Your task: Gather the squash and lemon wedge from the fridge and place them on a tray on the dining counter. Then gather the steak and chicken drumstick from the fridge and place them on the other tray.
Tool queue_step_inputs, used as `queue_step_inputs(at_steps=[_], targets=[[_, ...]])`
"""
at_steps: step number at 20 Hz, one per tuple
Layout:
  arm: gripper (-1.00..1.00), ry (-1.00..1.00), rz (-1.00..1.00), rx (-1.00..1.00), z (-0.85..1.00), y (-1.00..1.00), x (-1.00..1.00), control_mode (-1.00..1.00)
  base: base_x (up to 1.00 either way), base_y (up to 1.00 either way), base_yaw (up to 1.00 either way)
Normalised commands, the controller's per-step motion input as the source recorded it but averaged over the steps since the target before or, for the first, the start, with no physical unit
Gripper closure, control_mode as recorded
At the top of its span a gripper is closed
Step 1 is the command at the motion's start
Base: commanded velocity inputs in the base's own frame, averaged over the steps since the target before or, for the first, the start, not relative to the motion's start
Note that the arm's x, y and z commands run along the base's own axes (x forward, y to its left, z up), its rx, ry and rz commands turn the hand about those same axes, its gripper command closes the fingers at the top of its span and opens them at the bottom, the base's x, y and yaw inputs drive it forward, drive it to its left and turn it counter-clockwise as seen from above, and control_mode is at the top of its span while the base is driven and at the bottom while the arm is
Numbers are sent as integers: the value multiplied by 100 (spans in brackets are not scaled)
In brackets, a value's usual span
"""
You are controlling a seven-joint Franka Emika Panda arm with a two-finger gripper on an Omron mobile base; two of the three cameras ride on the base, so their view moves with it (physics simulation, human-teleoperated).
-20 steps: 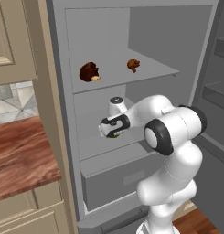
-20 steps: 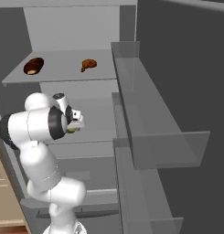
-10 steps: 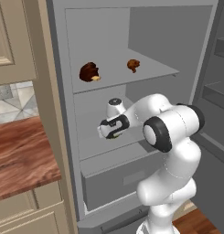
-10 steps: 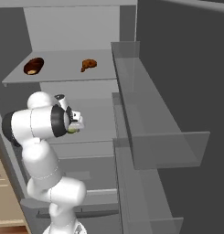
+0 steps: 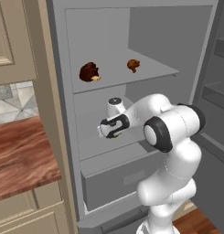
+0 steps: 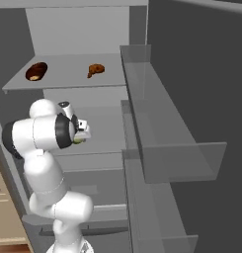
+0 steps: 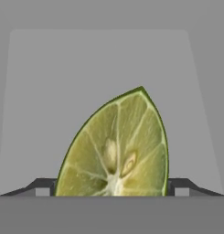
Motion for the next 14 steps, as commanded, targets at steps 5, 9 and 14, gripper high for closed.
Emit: queue_step_inputs(at_steps=[5, 9, 14], targets=[[100, -2, 0, 1, 0, -12, -28, -100, 0, 0, 0], [100, -2, 0, 3, 2, -12, -50, -100, 0, 0, 0], [100, -2, 0, 4, 33, -28, -69, -100, 0, 0, 0]])
